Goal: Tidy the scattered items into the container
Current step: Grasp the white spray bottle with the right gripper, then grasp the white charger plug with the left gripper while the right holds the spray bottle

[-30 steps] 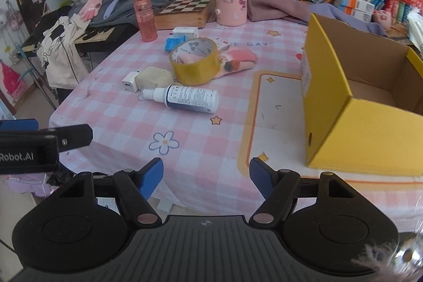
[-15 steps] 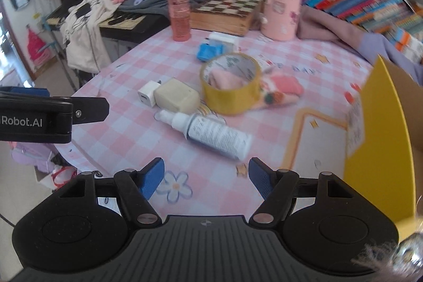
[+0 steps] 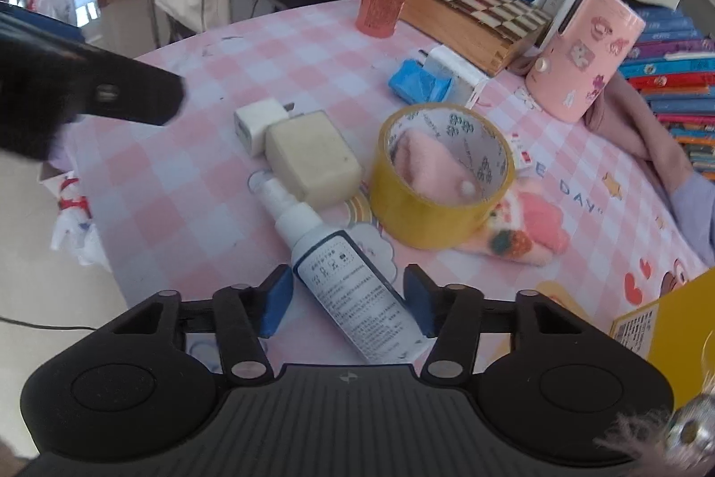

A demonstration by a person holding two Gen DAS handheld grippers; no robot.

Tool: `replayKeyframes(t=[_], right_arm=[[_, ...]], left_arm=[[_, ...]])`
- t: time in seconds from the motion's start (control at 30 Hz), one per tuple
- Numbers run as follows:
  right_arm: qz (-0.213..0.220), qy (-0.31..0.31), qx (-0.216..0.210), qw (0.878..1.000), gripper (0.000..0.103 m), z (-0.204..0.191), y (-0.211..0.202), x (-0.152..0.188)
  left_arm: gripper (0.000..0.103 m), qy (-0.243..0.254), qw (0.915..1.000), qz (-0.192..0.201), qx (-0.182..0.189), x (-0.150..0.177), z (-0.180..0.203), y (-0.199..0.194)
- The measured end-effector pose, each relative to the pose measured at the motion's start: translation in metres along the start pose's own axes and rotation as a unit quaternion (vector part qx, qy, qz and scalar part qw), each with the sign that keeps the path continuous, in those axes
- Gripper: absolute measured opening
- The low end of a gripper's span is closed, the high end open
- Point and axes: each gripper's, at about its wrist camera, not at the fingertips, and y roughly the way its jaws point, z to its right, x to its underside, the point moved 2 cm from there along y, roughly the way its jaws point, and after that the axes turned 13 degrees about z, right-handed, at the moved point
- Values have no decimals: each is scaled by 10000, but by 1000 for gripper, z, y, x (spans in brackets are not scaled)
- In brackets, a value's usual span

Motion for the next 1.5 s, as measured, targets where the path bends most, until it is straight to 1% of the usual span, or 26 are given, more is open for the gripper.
replayKeyframes(t=[0.1, 0.17, 0.2, 0.23, 0.27, 0.3, 0.37, 0.43, 0.53, 0.6, 0.63, 0.67, 0.7, 0.77, 0.8, 0.83, 0.9, 0.97, 1.13, 1.17, 1.23, 1.3, 1.33, 1.4, 1.43, 1.5], right_arm=[[-108, 100, -120, 9998, 43, 6, -11, 9], [-181, 309, -83, 9993, 40, 12, -17, 16], [-243, 484, -8, 9985, 35, 16, -19, 20], [-306, 674, 75, 9972, 32, 19, -22, 24], [-357, 859, 161, 9955, 32, 24, -24, 29], [-391, 988, 236, 9941, 31, 27, -26, 33], [-413, 1109, 319, 9925, 31, 31, -30, 38], [-407, 1136, 310, 9922, 31, 33, -31, 41], [-406, 1076, 253, 9930, 31, 33, -30, 41], [-423, 1093, 226, 9928, 31, 35, -28, 40], [-437, 1111, 218, 9926, 31, 36, -27, 40], [-444, 1137, 208, 9923, 31, 37, -27, 40], [-447, 1143, 211, 9922, 31, 37, -27, 40], [-448, 1156, 219, 9920, 31, 39, -27, 40], [-443, 1167, 215, 9919, 31, 40, -26, 40], [-443, 1175, 209, 9919, 31, 41, -26, 40], [-485, 1184, 206, 9916, 31, 42, -23, 41], [-520, 1224, 185, 9910, 31, 44, -20, 41], [-503, 1218, 138, 9912, 31, 45, -18, 40], [-499, 1213, 131, 9913, 31, 45, -18, 40], [-495, 1220, 113, 9912, 31, 46, -17, 40], [-493, 1226, 106, 9912, 31, 46, -16, 39], [-490, 1228, 99, 9912, 31, 47, -16, 39], [-486, 1242, 83, 9910, 31, 47, -16, 39], [-485, 1248, 81, 9910, 31, 47, -16, 39], [-481, 1266, 69, 9908, 31, 48, -16, 39]], left_arm=[[102, 98, 9999, -94, 65, 2, 6, 14], [101, 194, 9997, -135, 109, 3, 10, 23], [99, 271, 9994, -154, 128, 4, 13, 28], [94, 372, 9990, -182, 136, 4, 16, 33], [89, 483, 9986, -198, 120, 5, 19, 38], [87, 592, 9980, -208, 81, 5, 21, 43], [73, 740, 9969, -268, 25, 7, 22, 54], [68, 825, 9960, -345, 35, 8, 24, 63], [67, 938, 9950, -323, 61, 6, 27, 69], [62, 995, 9944, -332, 110, 6, 29, 72], [57, 992, 9943, -357, 153, 5, 29, 73], [49, 972, 9943, -382, 206, 3, 30, 71], [47, 944, 9945, -367, 258, 1, 30, 68], [47, 970, 9945, -274, 274, -2, 29, 61], [47, 996, 9942, -291, 271, -2, 28, 60], [47, 989, 9941, -351, 288, -1, 26, 61], [43, 945, 9936, -515, 353, 1, 25, 67], [42, 1047, 9921, -583, 379, 2, 28, 72], [42, 1171, 9910, -532, 371, 2, 32, 80], [38, 1147, 9912, -540, 391, 1, 33, 80], [37, 1196, 9902, -531, 488, -1, 40, 80], [37, 1233, 9897, -493, 540, -3, 44, 78], [40, 1230, 9899, -482, 514, -3, 44, 78], [43, 1188, 9906, -480, 489, -3, 39, 76], [48, 1157, 9910, -477, 468, -3, 35, 75], [48, 1151, 9913, -487, 423, -3, 31, 74]])
